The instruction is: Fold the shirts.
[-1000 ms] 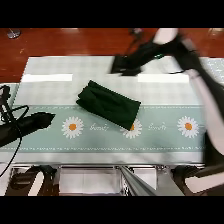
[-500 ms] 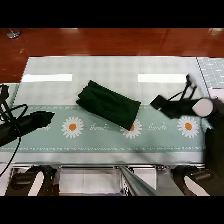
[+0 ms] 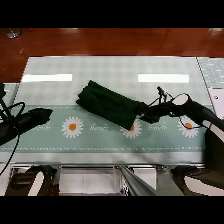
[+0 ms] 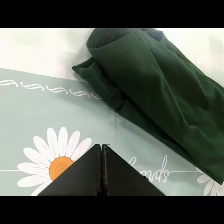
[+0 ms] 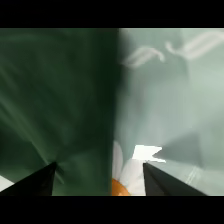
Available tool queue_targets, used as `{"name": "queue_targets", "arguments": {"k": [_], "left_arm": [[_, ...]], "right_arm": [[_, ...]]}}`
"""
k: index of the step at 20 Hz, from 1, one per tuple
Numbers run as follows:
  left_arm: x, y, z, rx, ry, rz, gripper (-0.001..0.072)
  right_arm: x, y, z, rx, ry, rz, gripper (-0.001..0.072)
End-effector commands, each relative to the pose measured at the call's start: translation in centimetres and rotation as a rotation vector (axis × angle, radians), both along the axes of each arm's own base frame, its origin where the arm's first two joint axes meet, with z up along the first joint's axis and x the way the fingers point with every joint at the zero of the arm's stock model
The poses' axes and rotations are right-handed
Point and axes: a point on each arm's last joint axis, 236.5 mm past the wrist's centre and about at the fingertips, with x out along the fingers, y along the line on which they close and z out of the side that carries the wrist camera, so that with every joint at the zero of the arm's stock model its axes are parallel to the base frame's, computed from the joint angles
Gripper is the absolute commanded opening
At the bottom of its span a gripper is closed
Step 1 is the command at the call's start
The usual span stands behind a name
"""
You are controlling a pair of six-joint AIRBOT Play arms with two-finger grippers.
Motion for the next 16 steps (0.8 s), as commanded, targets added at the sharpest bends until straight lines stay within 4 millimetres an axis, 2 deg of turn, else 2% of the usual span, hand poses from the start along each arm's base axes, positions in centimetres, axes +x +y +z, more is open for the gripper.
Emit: {"name": "queue_targets", "arguments": {"k": [1, 2, 3, 4, 5, 6, 8, 11, 13, 15, 16], "left_arm": [[0.1, 0.1, 0.1, 0.001, -0.006, 0.004, 0.0018], [0.1, 0.1, 0.1, 0.001, -0.007, 0.004, 0.0018], [0.1, 0.1, 0.1, 0.001, -0.006, 0.004, 0.0018], [0.1, 0.1, 0.1, 0.001, -0.006, 0.004, 0.0018], [0.1, 0.1, 0.1, 0.001, -0.006, 0.004, 0.0018], [0.1, 0.1, 0.1, 0.001, -0.006, 0.004, 0.0018], [0.1, 0.1, 0.1, 0.001, -0.006, 0.004, 0.0018], [0.1, 0.1, 0.1, 0.001, -0.006, 0.004, 0.0018], [0.0, 0.0, 0.0, 0.001, -0.002, 0.002, 0.0018], [-0.2, -0.1, -0.2, 0.001, 0.011, -0.006, 0.0018], [-0.4, -0.2, -0.3, 0.001, 0.021, -0.012, 0.0018]], "right_arm": [[0.6, 2.6, -0.6, 0.033, 0.011, 0.077, 0.0596], [0.7, 3.5, -0.7, 0.032, 0.009, 0.102, 0.0444], [1.1, 4.2, -0.5, 0.033, -0.003, 0.119, 0.0332], [1.9, 4.7, 0.2, 0.036, -0.042, 0.147, 0.0129], [3.0, 5.2, 1.5, 0.042, -0.101, 0.19, 0.003], [4.3, 5.4, 3.3, 0.047, -0.144, 0.215, 0.003], [7.2, 5.7, 8.6, 0.048, -0.259, 0.279, 0.0029], [12.5, 4.6, 19.0, -0.03, -0.478, 0.259, 0.0029], [15.0, 2.6, 25.8, -0.045, -0.597, 0.195, 0.0029], [15.5, -0.1, 30.9, -0.08, -0.669, 0.168, 0.0029], [15.4, -2.0, 32.8, -0.119, -0.691, 0.158, 0.0029]]}}
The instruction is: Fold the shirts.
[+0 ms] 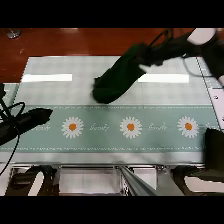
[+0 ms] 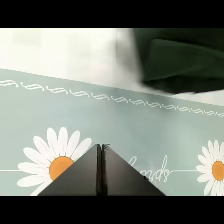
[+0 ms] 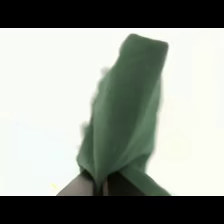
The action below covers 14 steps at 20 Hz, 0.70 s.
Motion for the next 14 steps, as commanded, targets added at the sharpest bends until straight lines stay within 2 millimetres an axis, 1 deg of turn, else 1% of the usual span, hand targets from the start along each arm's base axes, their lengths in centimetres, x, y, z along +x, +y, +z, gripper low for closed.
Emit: {"name": "queue_targets", "arguments": {"k": [1, 3, 4, 6, 8, 9, 10, 11, 14], "left_arm": [[-0.6, -0.3, -0.4, -0.001, 0.028, -0.016, 0.0018], [-0.9, -0.4, -0.7, -0.001, 0.044, -0.026, 0.0018], [-1.0, -0.4, -0.7, -0.001, 0.048, -0.028, 0.0018], [-1.0, -0.5, -0.8, -0.001, 0.05, -0.029, 0.0018], [-1.0, -0.5, -0.8, -0.001, 0.05, -0.029, 0.0018], [-1.0, -0.5, -0.8, -0.001, 0.05, -0.029, 0.0018], [-1.0, -0.5, -0.8, -0.001, 0.05, -0.029, 0.0018], [-1.0, -0.5, -0.8, -0.001, 0.05, -0.029, 0.0018], [-1.0, -0.5, -0.8, -0.001, 0.05, -0.029, 0.0018]], "right_arm": [[0.1, -6.6, 8.0, -0.108, -0.111, -0.105, 0.0029], [-0.8, -11.9, 9.8, -0.172, -0.117, -0.217, 0.0029], [-1.5, -14.5, 10.2, -0.194, -0.097, -0.278, 0.0029], [-3.6, -19.5, 10.4, -0.24, -0.043, -0.385, 0.003], [-6.1, -24.5, 10.0, -0.287, 0.035, -0.522, 0.003], [-7.6, -27.1, 9.3, -0.311, 0.092, -0.592, 0.0029], [-9.2, -29.1, 8.6, -0.329, 0.15, -0.65, 0.0029], [-10.8, -30.9, 8.0, -0.346, 0.197, -0.69, 0.003], [-15.4, -35.2, 6.7, -0.382, 0.292, -0.837, 0.0029]]}}
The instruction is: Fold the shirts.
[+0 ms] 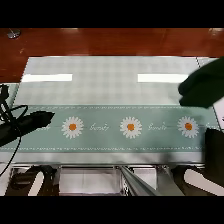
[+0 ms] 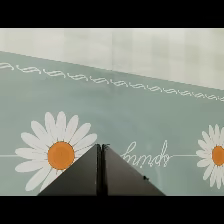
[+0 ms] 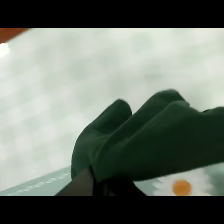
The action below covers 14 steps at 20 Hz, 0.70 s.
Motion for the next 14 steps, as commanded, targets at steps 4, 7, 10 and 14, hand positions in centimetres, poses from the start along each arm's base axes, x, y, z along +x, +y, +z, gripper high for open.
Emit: {"name": "queue_targets", "arguments": {"k": [4, 7, 10, 14], "left_arm": [[0.0, 0.0, 0.0, 0.0, 0.001, 0.0, 0.0018], [0.5, 0.3, 0.4, 0.001, -0.025, 0.015, 0.0018], [2.0, 0.0, 2.2, -0.059, -0.103, 0.056, 0.0018], [3.4, -0.3, 3.4, -0.133, -0.147, 0.095, 0.0018]], "right_arm": [[-14.5, -8.7, -4.3, -0.054, 0.272, -0.423, 0.003], [-21.9, -10.6, -5.4, -0.12, 0.351, -0.602, 0.003], [-29.5, -11.3, -6.4, -0.167, 0.412, -0.878, 0.003], [-34.2, -9.2, -8.7, -0.17, 0.402, -1.084, 0.018]]}}
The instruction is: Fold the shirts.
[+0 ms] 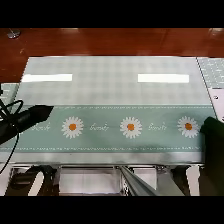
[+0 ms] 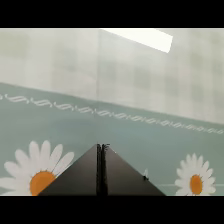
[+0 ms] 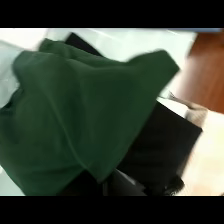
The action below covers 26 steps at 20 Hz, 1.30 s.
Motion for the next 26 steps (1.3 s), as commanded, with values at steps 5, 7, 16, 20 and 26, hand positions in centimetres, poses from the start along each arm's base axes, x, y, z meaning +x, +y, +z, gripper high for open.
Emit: {"name": "queue_targets", "arguments": {"k": [5, 7, 16, 20, 26], "left_arm": [[2.1, -1.3, 0.0, -0.088, 0.041, -0.033, 0.0018], [4.3, -1.0, 2.3, -0.072, -0.002, -0.047, 0.0018], [11.9, -8.8, 12.7, 0.048, -0.119, -0.389, 0.0016], [10.0, -8.3, -0.3, 0.268, 0.206, -0.372, 0.0017], [7.9, -5.3, -6.5, 0.281, 0.407, -0.336, 0.0018]], "right_arm": [[3.4, -1.4, -0.2, -0.188, -0.23, 0.057, 0.0617], [13.9, 0.3, 6.3, -0.334, -0.598, 0.421, 0.0616], [30.2, 20.8, 1.4, 0.041, -0.692, 1.314, 0.003], [30.0, 23.5, -14.0, 0.122, -0.101, 1.352, 0.003], [29.4, 23.7, -21.0, 0.209, 0.124, 1.335, 0.003]]}}
